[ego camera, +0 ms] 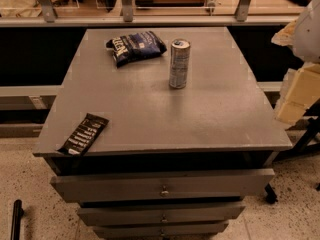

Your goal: Move redbull can near rxbar chocolate

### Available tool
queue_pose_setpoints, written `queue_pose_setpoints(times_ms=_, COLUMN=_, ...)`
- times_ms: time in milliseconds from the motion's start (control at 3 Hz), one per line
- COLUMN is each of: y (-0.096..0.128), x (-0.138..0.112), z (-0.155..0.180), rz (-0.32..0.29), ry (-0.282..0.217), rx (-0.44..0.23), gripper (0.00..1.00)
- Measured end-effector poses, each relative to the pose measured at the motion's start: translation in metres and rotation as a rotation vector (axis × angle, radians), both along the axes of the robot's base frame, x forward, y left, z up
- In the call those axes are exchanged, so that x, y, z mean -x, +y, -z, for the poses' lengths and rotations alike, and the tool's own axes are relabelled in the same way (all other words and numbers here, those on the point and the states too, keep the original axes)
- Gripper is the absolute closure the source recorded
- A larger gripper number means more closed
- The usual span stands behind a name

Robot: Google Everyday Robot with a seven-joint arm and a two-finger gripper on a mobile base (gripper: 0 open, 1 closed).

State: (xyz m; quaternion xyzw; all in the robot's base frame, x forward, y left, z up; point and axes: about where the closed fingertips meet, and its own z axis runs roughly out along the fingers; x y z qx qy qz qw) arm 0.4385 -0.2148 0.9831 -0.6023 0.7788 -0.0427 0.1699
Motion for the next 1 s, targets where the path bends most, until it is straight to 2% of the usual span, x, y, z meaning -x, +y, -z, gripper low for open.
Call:
queue_pose_setpoints(times_ms=333, y=0.0, x=0.0, z=0.0, rz=0.0, ry=0.0, rx=0.0, gripper=0.0)
queue_pose_setpoints(times_ms=667, y=0.002, x=-0.029, z=-0.011, rz=0.003, ry=-0.059, rx=-0.065, gripper=0.0)
queue_pose_setpoints(times_ms=1000, y=0.015, x=-0.086, z=-0.033, rz=-0.031, ry=-0.144, rx=-0.184, gripper=0.0)
